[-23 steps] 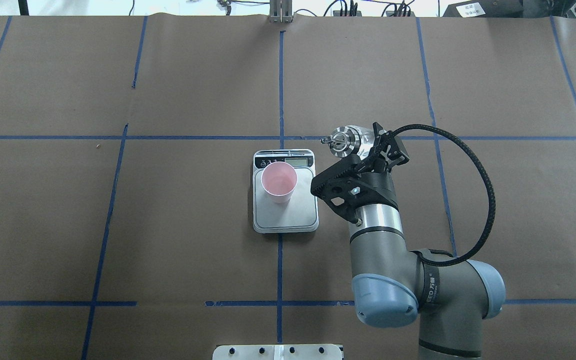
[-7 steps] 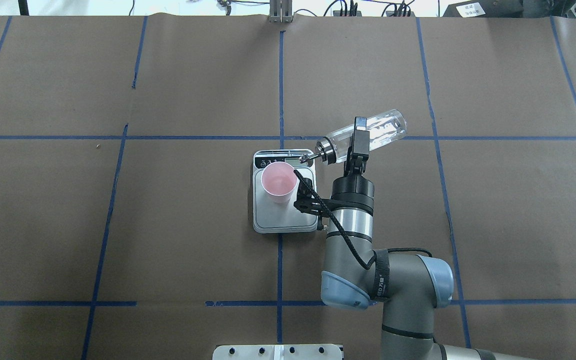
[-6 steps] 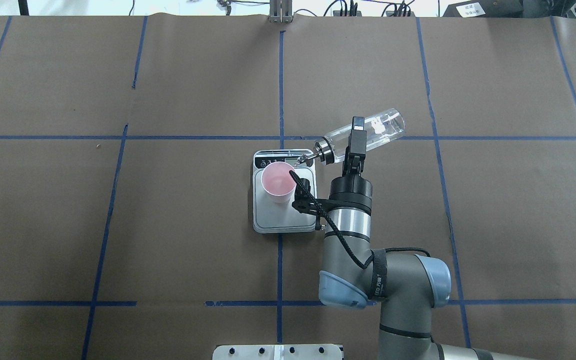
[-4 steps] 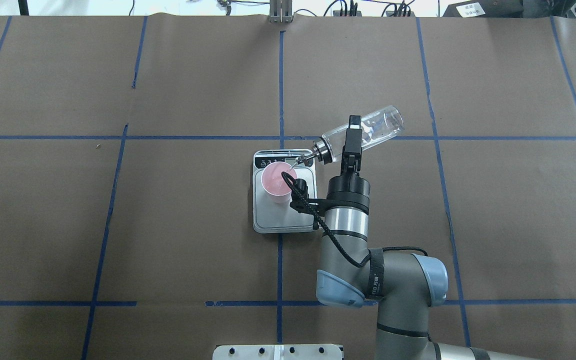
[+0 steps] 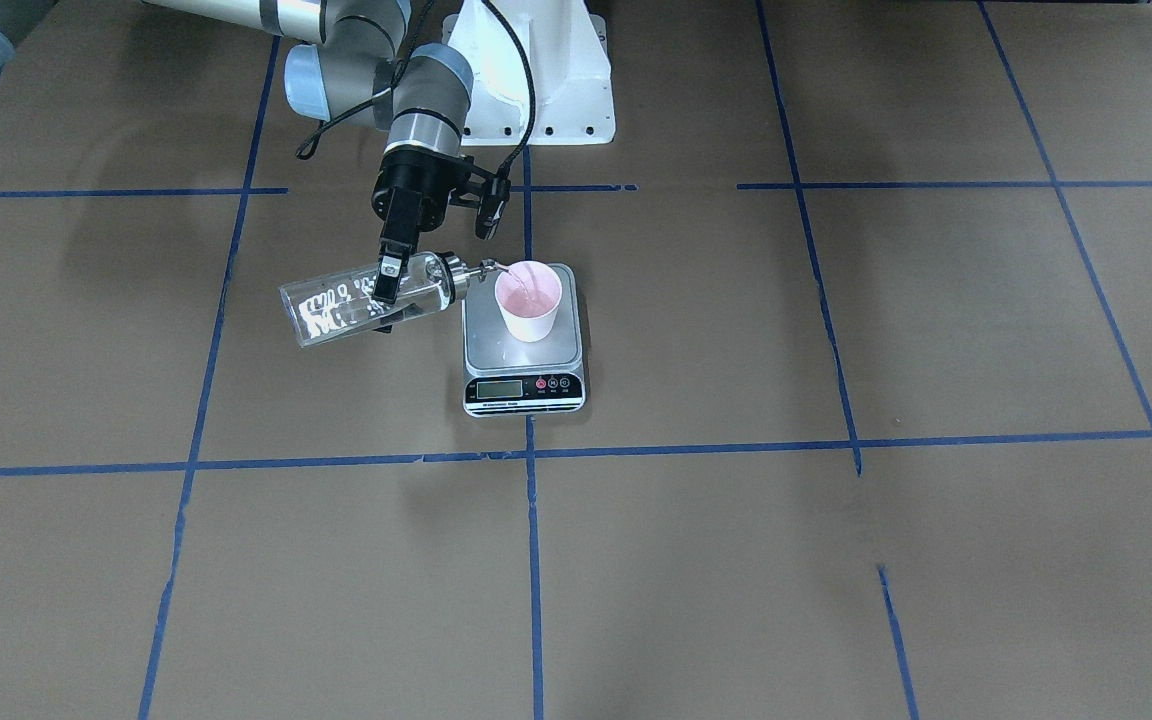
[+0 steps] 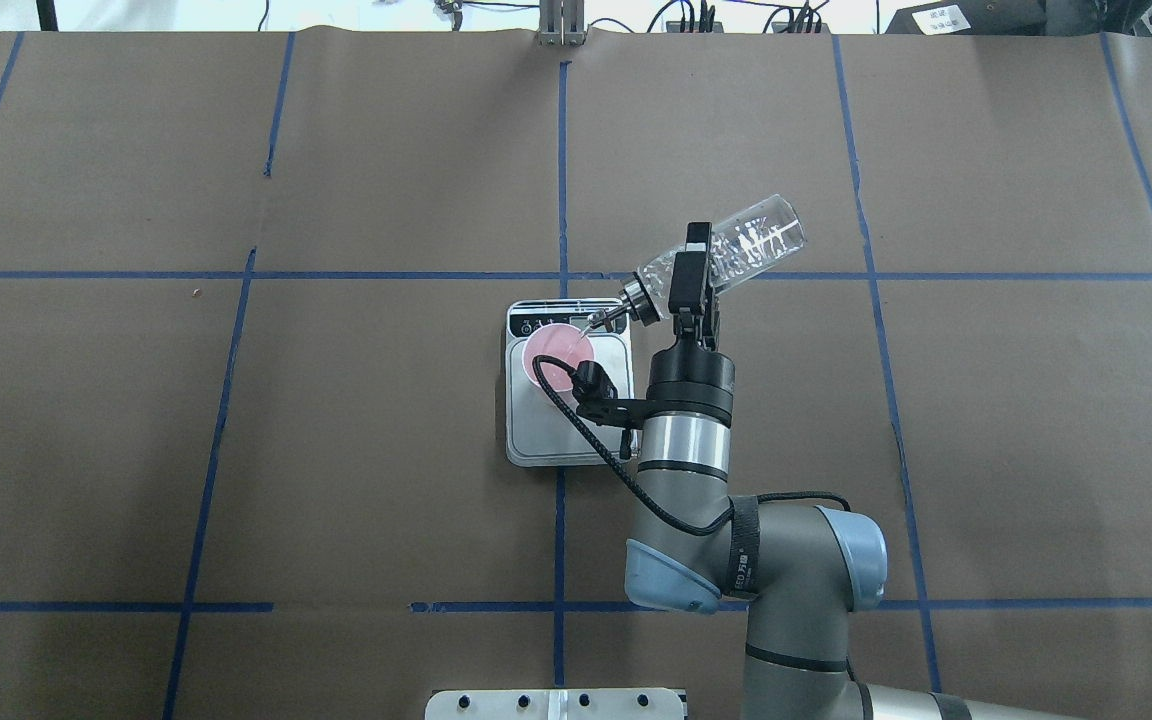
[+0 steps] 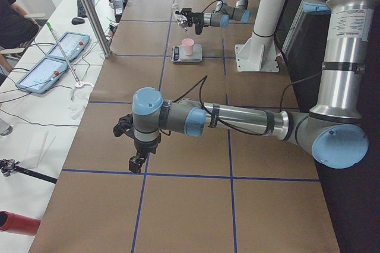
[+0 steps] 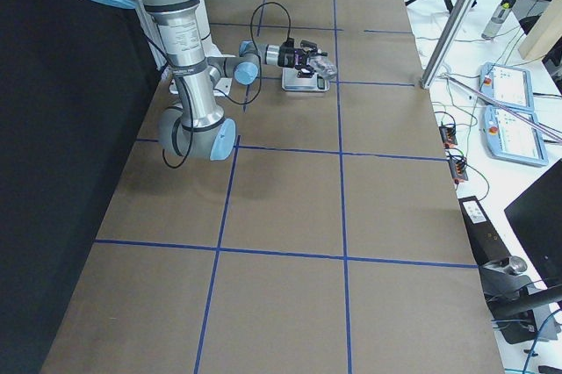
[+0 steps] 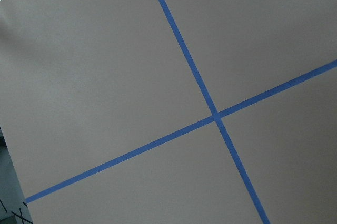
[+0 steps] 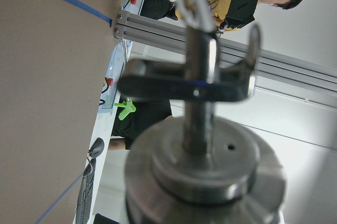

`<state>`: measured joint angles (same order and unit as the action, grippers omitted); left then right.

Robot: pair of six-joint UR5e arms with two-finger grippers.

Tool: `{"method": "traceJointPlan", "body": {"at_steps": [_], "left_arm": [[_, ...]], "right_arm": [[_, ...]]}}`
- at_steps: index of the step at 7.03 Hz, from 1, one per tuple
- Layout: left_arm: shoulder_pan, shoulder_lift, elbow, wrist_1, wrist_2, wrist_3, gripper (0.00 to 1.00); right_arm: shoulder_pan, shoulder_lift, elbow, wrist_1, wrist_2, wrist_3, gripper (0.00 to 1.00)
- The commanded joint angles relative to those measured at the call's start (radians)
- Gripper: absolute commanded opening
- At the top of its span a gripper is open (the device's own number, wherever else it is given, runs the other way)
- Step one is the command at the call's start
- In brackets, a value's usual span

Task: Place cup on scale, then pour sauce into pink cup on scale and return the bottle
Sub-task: 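Tilt the bottle with the right gripper to pour into the pink cup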

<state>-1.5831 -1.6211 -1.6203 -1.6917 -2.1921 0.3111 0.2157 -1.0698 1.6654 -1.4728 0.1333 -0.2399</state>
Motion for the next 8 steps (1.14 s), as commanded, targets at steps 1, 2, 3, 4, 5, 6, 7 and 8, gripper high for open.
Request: {"method": "traceJointPlan", "body": {"at_steps": [1, 2, 3, 4, 5, 6, 7, 8], "left_arm": [[0.000, 0.000, 0.023, -0.036, -0.003, -0.001, 1.00], [0.000, -0.002, 0.023, -0.036, -0.003, -0.001, 1.00], [0.000, -0.002, 0.023, -0.034, -0.003, -0.001, 1.00], [0.000, -0.003, 0.020, -0.034, -0.005, -0.001, 1.00], [0.000, -0.003, 0.014, -0.032, -0.005, -0.003, 1.00], [0.000, -0.003, 0.014, -0.032, -0.005, -0.003, 1.00], [0.000, -0.003, 0.014, -0.032, -0.005, -0.003, 1.00], [0.000, -0.003, 0.014, -0.032, -0.005, -0.003, 1.00]], "right_arm": [[0.002, 0.002, 0.000, 0.002, -0.043, -0.109, 0.00], [0.002, 0.002, 0.000, 0.002, -0.055, -0.122, 0.00], [0.002, 0.007, 0.000, 0.009, -0.054, -0.121, 0.00], [0.005, 0.025, 0.010, 0.040, -0.038, -0.102, 0.00], [0.007, 0.024, 0.005, 0.099, -0.015, -0.101, 0.00], [0.007, 0.021, 0.001, 0.118, -0.008, -0.079, 0.00], [0.007, 0.018, -0.001, 0.118, 0.023, 0.000, 0.00], [0.007, 0.016, -0.004, 0.118, 0.034, 0.045, 0.00]]}}
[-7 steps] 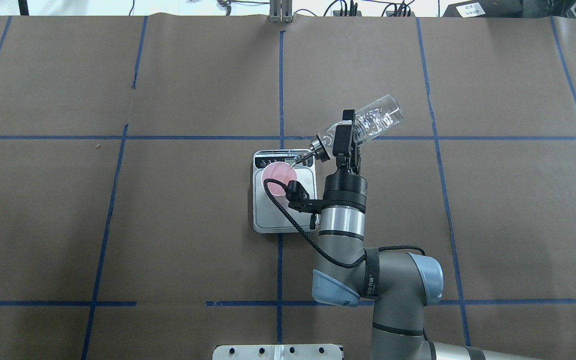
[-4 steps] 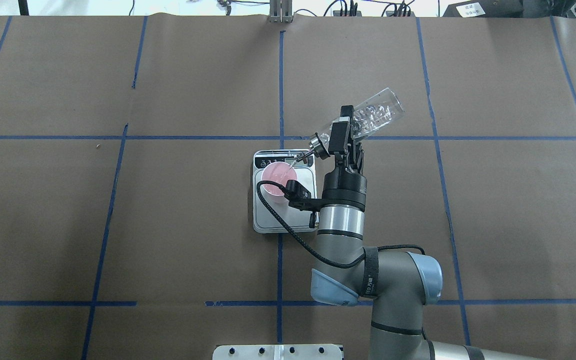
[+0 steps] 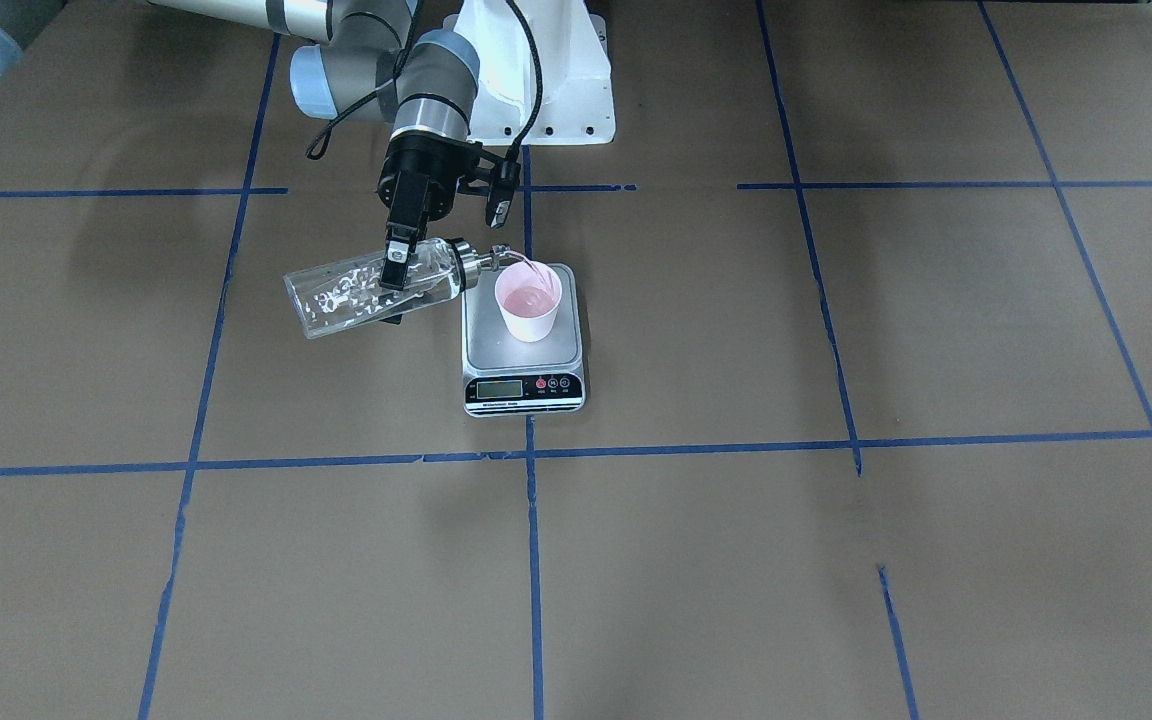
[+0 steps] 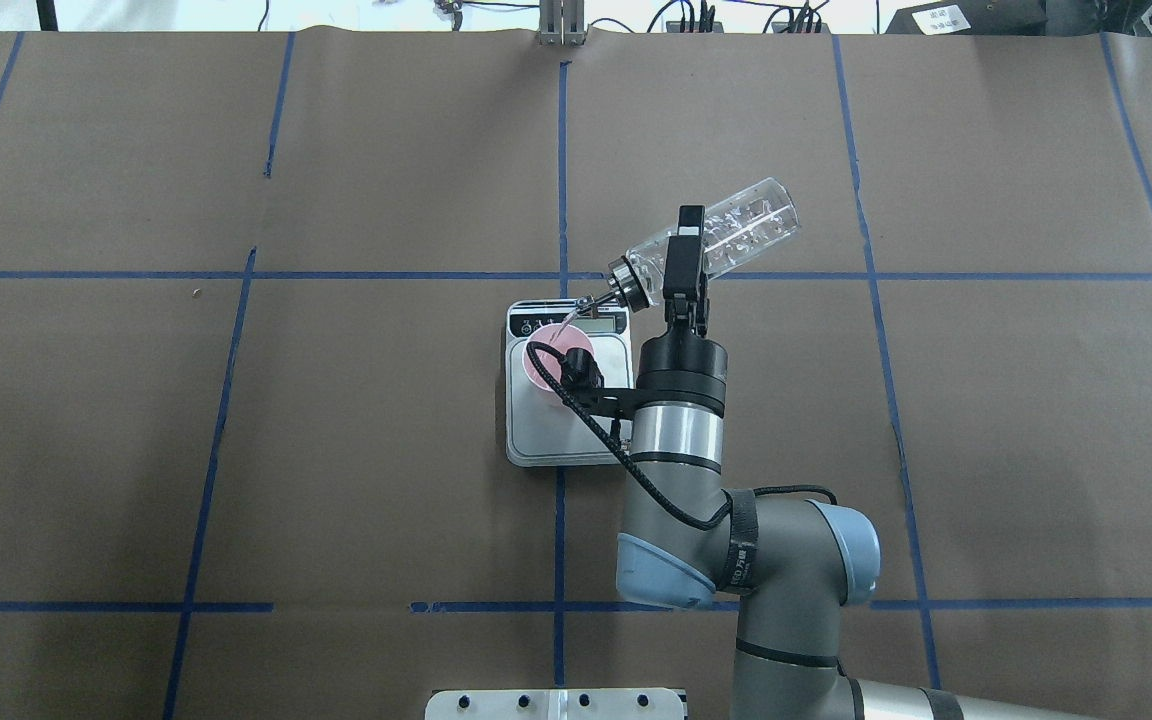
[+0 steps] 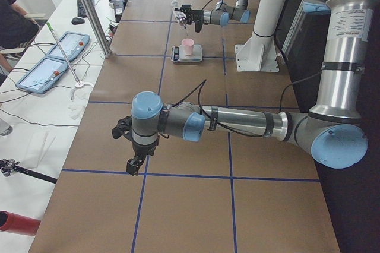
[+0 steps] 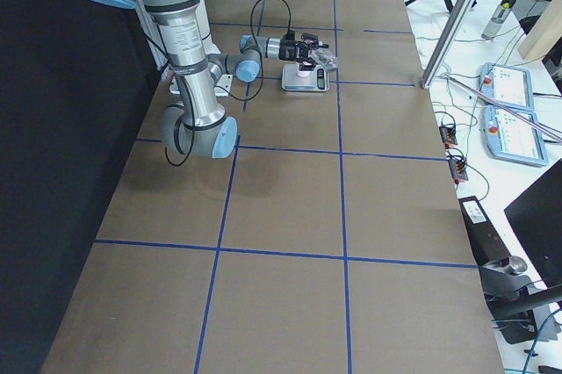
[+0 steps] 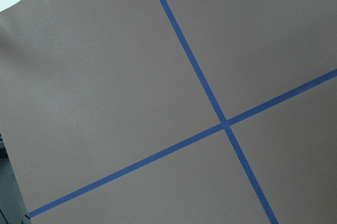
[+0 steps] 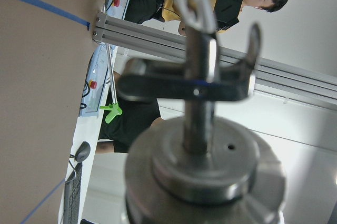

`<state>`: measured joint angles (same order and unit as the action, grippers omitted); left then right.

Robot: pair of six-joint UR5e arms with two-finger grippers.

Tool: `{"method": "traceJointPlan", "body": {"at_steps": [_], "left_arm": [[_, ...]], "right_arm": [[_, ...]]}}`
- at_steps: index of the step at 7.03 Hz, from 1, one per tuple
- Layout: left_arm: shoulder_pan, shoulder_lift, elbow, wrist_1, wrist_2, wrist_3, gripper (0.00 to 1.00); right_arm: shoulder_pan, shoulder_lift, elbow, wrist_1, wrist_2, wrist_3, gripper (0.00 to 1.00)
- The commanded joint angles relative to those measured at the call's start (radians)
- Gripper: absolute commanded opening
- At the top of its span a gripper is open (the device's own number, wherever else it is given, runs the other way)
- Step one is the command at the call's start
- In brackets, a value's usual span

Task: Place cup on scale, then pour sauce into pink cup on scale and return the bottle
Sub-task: 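Tilt the bottle with the right gripper to pour into the pink cup, then turn the bottle upright with the right gripper and move it away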

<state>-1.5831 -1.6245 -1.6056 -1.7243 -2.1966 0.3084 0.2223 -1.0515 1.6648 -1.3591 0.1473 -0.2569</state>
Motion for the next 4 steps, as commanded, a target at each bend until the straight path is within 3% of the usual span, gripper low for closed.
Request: {"method": "traceJointPlan", "body": {"at_steps": [1, 3, 4], "left_arm": [[0.000, 0.000, 0.000, 0.002, 0.000, 0.000, 1.00], [0.000, -0.002, -0.002, 0.002, 0.000, 0.000, 1.00], [0.000, -0.002, -0.002, 0.002, 0.000, 0.000, 1.00]], "right_arm": [[-0.001, -0.002, -0.013, 0.005, 0.046, 0.155, 0.00], [-0.005, -0.001, -0.042, 0.008, 0.099, 0.350, 0.00], [-0.005, 0.002, -0.034, 0.065, 0.148, 0.395, 0.00]]}}
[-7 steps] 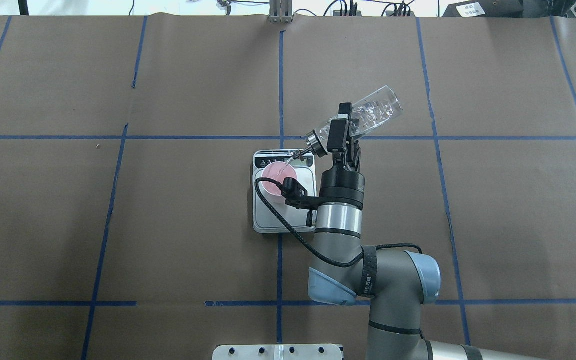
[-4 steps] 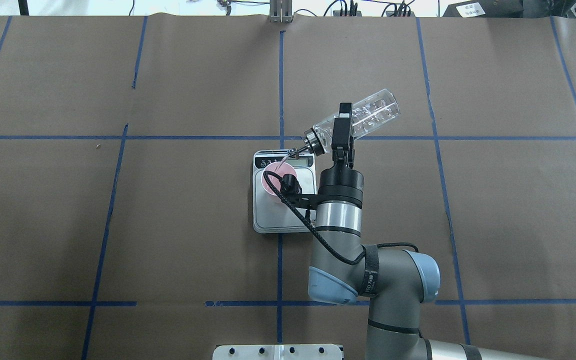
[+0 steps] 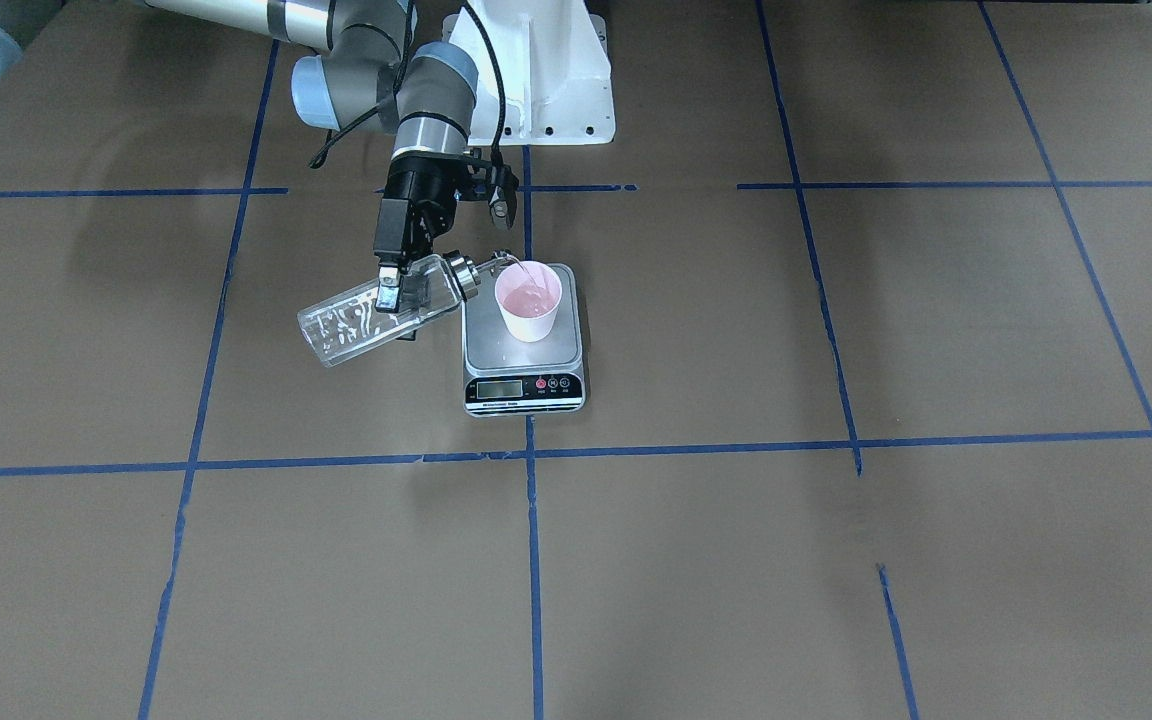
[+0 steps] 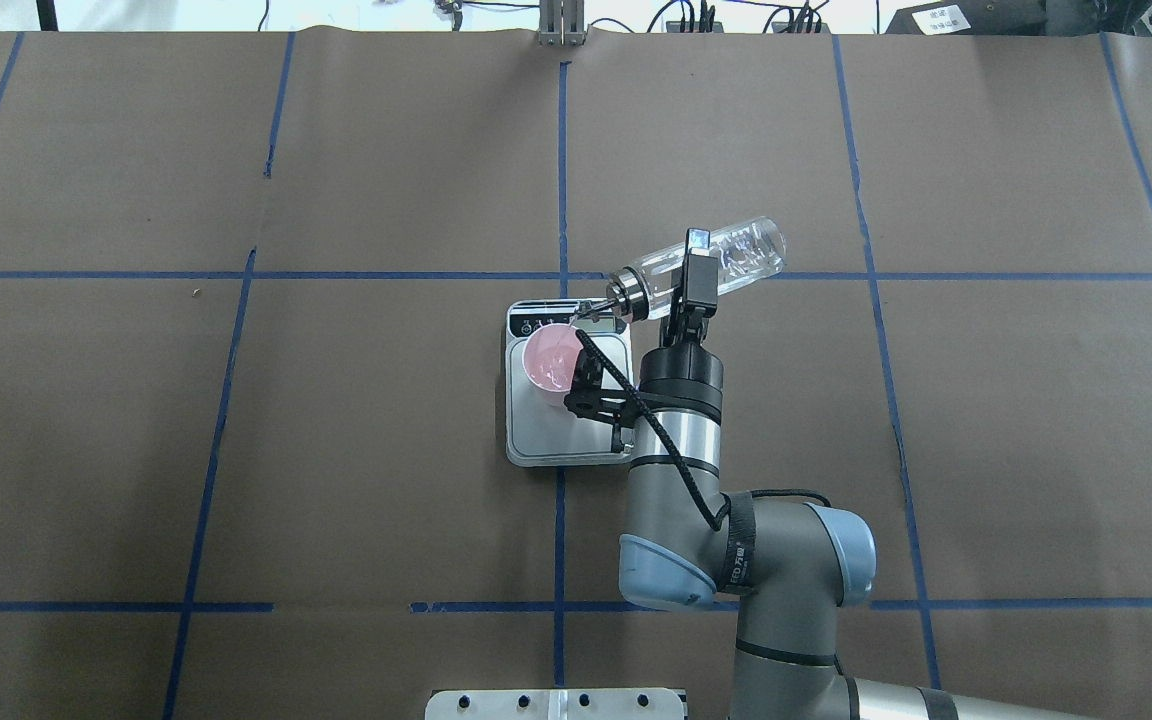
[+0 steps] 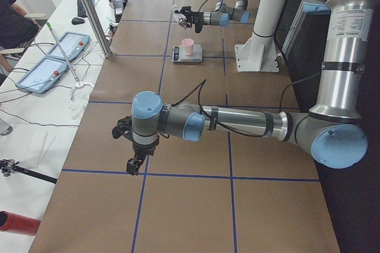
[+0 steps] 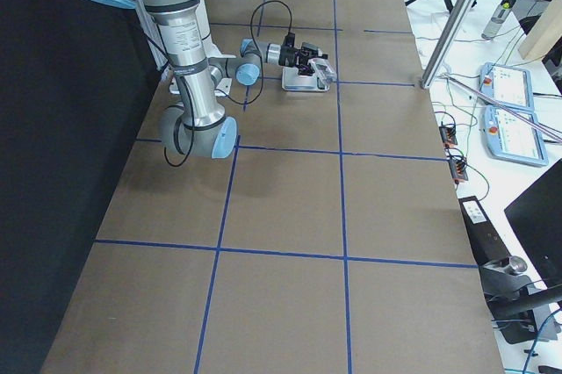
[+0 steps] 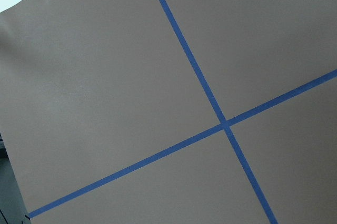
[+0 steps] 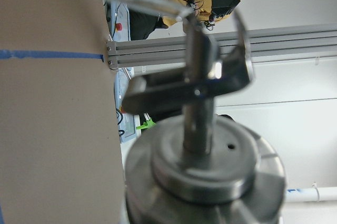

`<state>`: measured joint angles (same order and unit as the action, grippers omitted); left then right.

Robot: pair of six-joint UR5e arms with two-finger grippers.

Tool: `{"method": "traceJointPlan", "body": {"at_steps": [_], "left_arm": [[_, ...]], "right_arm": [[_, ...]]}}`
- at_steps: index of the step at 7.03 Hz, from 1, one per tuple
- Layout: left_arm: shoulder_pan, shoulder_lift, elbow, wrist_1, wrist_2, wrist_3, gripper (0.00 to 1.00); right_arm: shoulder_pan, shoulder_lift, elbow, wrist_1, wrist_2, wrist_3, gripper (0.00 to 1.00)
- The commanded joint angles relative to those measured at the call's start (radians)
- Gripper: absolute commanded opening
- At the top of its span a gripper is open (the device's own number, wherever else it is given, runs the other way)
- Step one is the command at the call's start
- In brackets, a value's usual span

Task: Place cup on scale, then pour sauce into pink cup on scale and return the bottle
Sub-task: 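Turn the bottle upright with the right gripper and move it away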

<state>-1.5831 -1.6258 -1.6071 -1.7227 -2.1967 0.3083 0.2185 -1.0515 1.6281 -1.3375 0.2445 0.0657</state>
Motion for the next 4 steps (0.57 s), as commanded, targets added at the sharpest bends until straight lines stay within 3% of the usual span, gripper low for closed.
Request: {"method": "traceJointPlan", "body": {"at_steps": [1, 4], "left_arm": [[0.000, 0.000, -0.002, 0.002, 0.000, -0.002, 1.00], [0.000, -0.008, -0.004, 0.002, 0.000, -0.005, 1.00]], "right_arm": [[0.001, -0.007, 0.001, 0.140, 0.087, 0.084, 0.00], [0.008, -0.010, 0.039, 0.283, 0.185, 0.214, 0.00]]}}
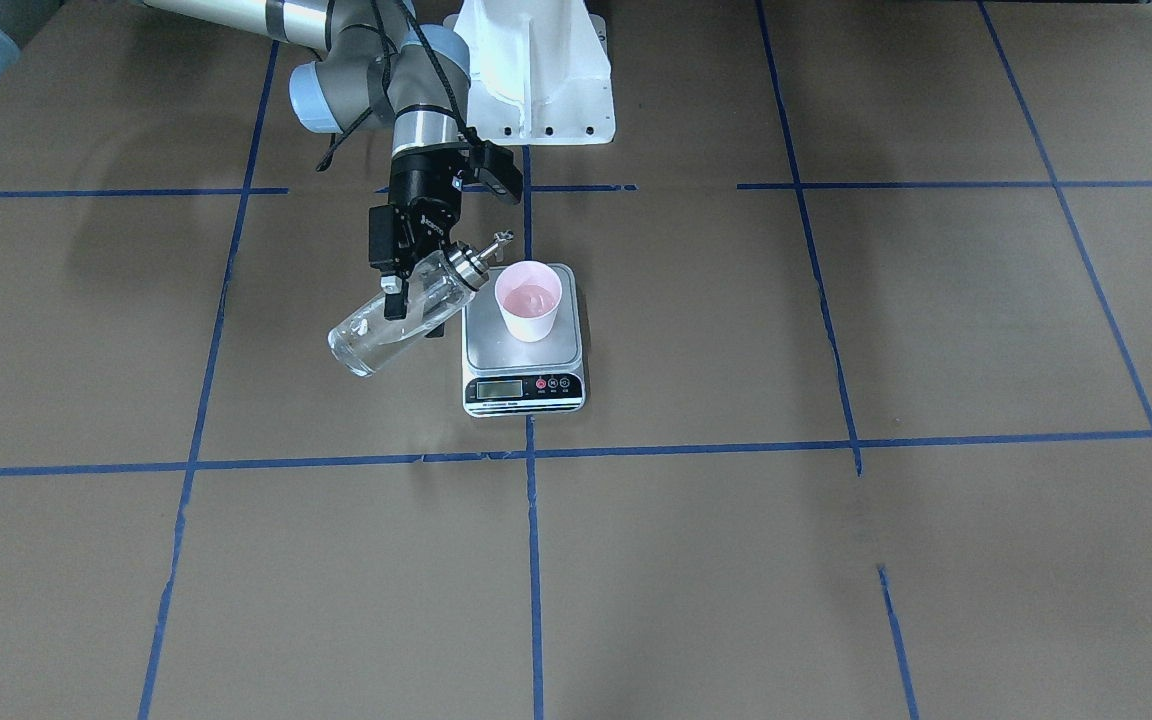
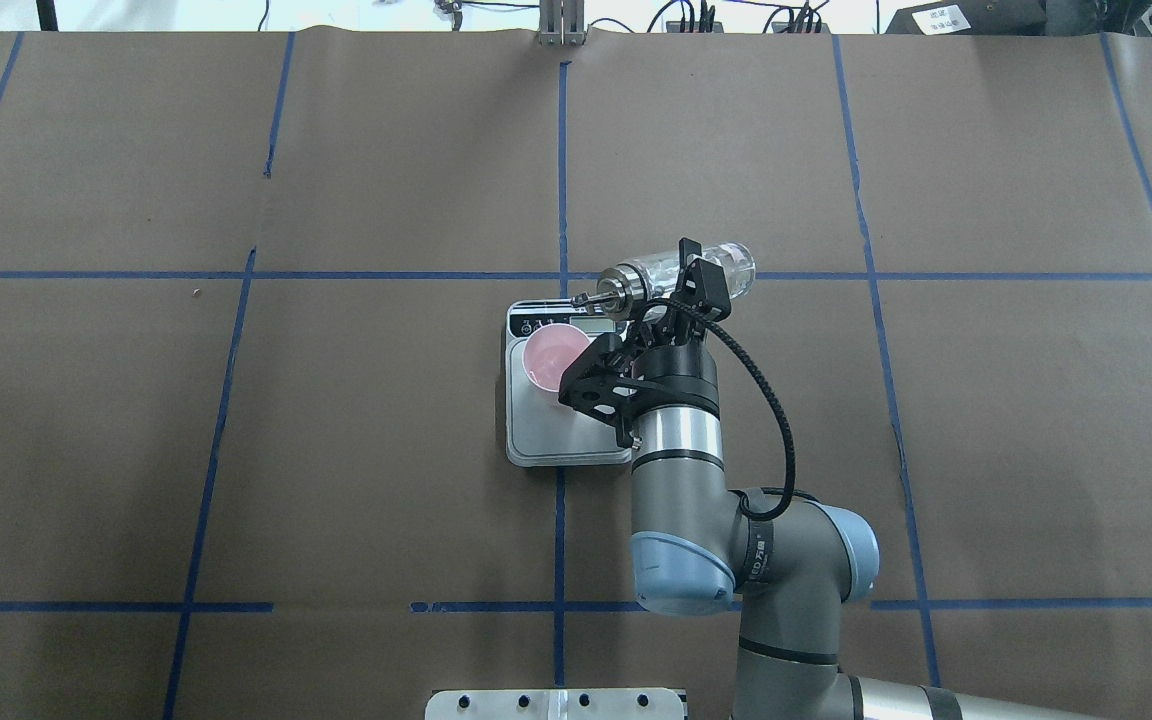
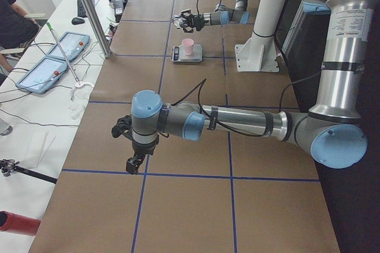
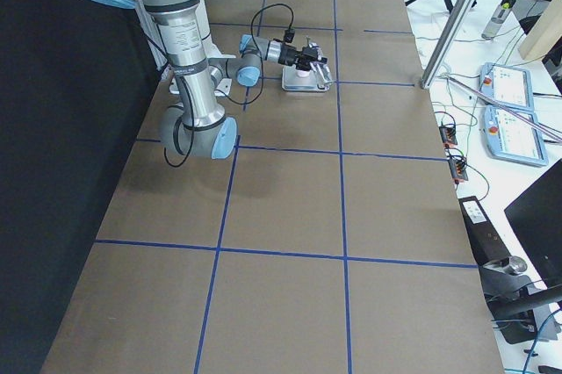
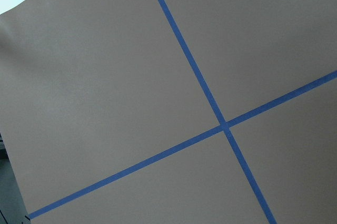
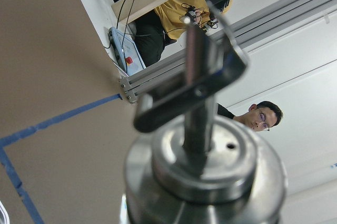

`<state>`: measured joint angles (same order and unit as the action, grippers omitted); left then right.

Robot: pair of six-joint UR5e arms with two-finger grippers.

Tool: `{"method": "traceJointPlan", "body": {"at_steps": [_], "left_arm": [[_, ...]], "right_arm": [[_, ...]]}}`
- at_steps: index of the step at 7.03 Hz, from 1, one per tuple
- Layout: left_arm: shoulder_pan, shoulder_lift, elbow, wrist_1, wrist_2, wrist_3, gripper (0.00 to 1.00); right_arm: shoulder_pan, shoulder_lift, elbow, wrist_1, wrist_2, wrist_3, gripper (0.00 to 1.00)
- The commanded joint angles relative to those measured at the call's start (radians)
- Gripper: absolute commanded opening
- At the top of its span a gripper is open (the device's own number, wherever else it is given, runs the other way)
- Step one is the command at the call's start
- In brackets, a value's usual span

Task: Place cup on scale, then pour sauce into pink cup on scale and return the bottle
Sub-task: 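Turn the bottle upright with the right gripper and move it away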

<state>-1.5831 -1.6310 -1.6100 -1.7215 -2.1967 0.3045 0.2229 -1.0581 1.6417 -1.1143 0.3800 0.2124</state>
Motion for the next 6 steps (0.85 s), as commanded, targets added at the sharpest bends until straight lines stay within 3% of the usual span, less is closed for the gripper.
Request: {"method": "traceJointPlan", "body": {"at_steps": [1, 4, 6], "left_arm": [[0.000, -0.009, -0.001, 0.002, 0.000, -0.002, 1.00], [0.000, -0.009, -0.027, 0.005, 0.002, -0.005, 1.00], [0.000, -0.010, -0.034, 0.005, 0.000, -0.007, 1.00]], "right_arm": [[0.006, -0.029, 0.091, 0.060, 0.075, 0.094, 0.00], [0.009, -0.143, 0.200, 0.060, 0.145, 0.536, 0.00], [0.059, -0.189, 0.265, 0.060, 0.279, 0.814, 0.00]]}}
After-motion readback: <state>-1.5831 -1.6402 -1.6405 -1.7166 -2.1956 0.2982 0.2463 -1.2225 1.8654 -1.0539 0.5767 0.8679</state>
